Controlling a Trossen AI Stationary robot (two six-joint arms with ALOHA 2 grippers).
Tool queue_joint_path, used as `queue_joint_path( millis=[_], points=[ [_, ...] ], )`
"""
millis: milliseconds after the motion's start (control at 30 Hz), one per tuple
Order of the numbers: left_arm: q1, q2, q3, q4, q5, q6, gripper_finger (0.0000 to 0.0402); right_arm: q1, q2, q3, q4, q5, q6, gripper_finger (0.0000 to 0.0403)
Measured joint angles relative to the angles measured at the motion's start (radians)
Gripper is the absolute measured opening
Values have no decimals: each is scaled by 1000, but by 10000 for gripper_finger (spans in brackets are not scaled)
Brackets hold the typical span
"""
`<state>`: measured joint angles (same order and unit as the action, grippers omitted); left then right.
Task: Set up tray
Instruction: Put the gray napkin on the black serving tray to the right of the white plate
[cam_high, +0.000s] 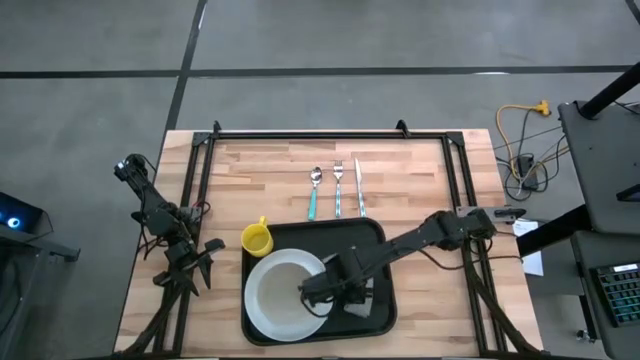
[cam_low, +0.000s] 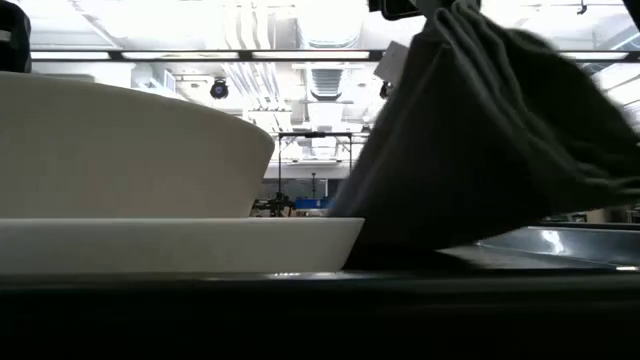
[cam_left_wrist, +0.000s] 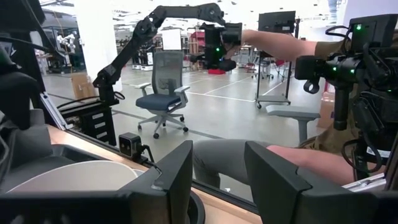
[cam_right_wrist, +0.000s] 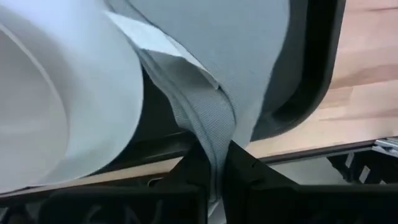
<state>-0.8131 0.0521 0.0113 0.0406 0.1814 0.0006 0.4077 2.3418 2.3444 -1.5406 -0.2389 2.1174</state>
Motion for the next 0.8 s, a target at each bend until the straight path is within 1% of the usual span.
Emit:
queue_joint_path(
  millis=[167, 300, 433, 667, 800],
  points=[
    [0, 0, 0, 0, 0, 0, 132, 11, 8, 2, 24, -51, -6, 17],
    [0, 0, 0, 0, 0, 0, 132, 15, 12, 2, 36, -61, -60, 34],
    [0, 0, 0, 0, 0, 0, 132, 7, 16, 2, 36, -54, -108, 59],
    [0, 0, 0, 0, 0, 0, 132, -4, 16, -1, 31, -48, -168, 114],
    [0, 0, 0, 0, 0, 0, 132, -6, 16, -1, 30, -32, -206, 135]
  ],
)
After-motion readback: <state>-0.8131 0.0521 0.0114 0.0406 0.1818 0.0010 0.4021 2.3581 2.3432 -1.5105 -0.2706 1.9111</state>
